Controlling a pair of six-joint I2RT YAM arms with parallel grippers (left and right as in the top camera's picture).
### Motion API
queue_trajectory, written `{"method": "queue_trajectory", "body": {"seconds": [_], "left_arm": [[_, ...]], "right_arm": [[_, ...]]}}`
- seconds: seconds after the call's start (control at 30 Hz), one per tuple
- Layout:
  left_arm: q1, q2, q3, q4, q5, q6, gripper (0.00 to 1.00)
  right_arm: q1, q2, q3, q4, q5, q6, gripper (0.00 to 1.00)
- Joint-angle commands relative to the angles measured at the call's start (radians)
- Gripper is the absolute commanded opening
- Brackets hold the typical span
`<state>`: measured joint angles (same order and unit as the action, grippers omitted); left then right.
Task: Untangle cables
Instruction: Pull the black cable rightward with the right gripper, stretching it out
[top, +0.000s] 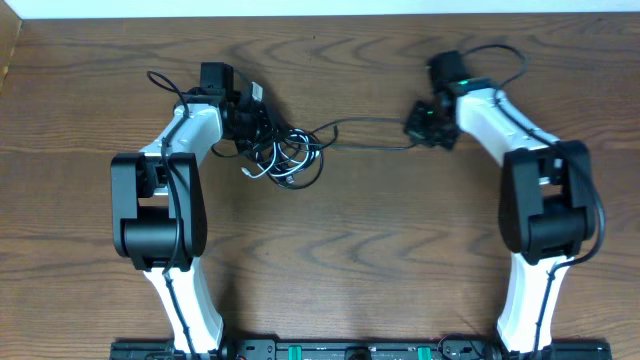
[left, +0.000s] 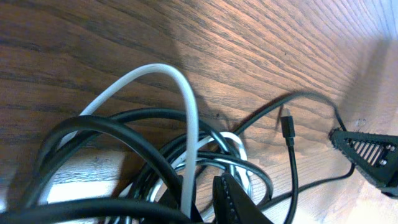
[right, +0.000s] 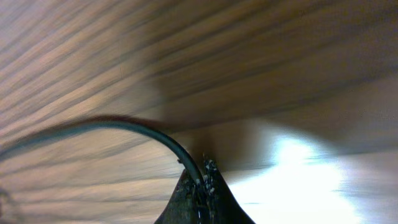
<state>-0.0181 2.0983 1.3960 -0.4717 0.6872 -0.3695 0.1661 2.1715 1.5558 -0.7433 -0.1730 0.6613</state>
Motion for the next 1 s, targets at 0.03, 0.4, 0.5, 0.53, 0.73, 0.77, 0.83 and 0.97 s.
{"method": "queue_trajectory", "body": {"seconds": [0.03,0.4,0.5,0.53,0.73,0.77,0.83,0.97], "left_arm": [[0.015,0.019,0.002,-0.006,-0.044,0.002,0.17],[0.015,0.019,0.002,-0.006,-0.044,0.002,0.17],[0.015,0.019,0.002,-0.006,-0.044,0.002,0.17],[0.015,0.019,0.002,-0.006,-0.044,0.002,0.17],[0.015,0.019,0.002,-0.006,-0.044,0.002,0.23],[0.015,0.019,0.002,-0.006,-0.044,0.002,0.23],[0.015,0.019,0.002,-0.006,-0.044,0.002,0.26],[0.015,0.019,0.002,-0.006,-0.044,0.002,0.46]], "right_arm": [[-0.124,0.010,-0.013,-0.072,0.168,-0.020,0.01],[-0.313,0.010,-0.013,-0.154,0.209,-0.019,0.01],[-0.352,0.010,-0.013,-0.173,0.255,-0.001,0.01],[-0.361,0.010,-0.013,-0.178,0.274,0.007,0.01],[-0.402,0.010,-0.013,-0.189,0.404,0.015,0.02],[-0.406,0.010,-0.013,-0.189,0.435,0.015,0.02],[-0.410,0.010,-0.013,-0.188,0.468,0.015,0.02],[-0.423,0.010,-0.013,-0.184,0.523,0.015,0.02]]}}
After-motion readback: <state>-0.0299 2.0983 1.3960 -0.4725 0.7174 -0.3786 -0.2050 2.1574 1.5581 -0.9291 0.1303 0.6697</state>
